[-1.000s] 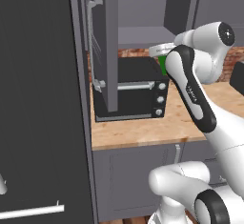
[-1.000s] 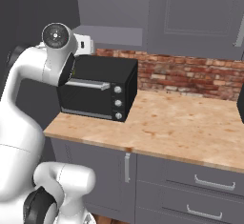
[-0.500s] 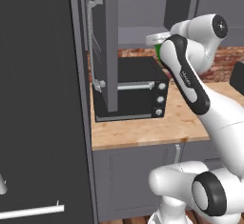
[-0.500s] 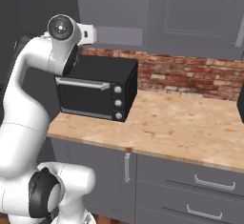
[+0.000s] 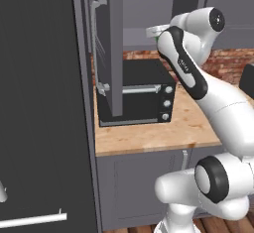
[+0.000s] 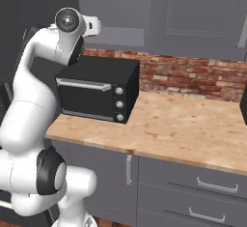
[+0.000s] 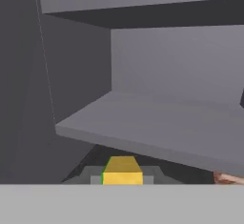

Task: Pick up the sponge and dish brush from the sink, and place them back in the cabinet, and close the cabinet door.

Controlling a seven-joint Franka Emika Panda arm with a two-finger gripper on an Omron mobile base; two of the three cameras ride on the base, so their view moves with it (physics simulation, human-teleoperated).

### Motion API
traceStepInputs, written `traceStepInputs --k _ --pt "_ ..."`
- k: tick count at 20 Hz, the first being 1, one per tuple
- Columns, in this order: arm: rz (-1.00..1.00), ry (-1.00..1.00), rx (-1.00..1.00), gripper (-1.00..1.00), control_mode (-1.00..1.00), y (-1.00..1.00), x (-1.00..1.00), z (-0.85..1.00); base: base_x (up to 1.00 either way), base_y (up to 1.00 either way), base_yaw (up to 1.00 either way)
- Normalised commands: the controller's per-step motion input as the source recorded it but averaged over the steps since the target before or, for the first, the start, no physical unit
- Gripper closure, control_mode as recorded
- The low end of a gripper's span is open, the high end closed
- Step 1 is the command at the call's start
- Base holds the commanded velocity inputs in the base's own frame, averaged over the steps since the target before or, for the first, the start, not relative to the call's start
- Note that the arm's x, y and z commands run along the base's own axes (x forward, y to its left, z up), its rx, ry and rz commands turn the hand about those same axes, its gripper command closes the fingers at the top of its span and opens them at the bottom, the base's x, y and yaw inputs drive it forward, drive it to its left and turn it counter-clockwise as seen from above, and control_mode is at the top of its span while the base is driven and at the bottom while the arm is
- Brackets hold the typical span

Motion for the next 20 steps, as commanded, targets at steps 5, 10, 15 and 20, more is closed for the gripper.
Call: traceStepInputs --k 5,10,15,20 --pt "0.00 0.00 0.00 1.00 -1.00 0.07 0.45 0.15 0.00 0.00 0.00" --pt "0.00 -0.02 0.00 1.00 -1.00 0.08 0.44 0.05 0.00 0.00 0.00" --pt "0.00 -0.02 0.00 1.00 -1.00 0.06 0.41 0.00 0.00 0.00 0.00" --pt "0.00 -0.03 0.00 1.00 -1.00 0.03 0.38 -0.02 0.00 0.00 0.00"
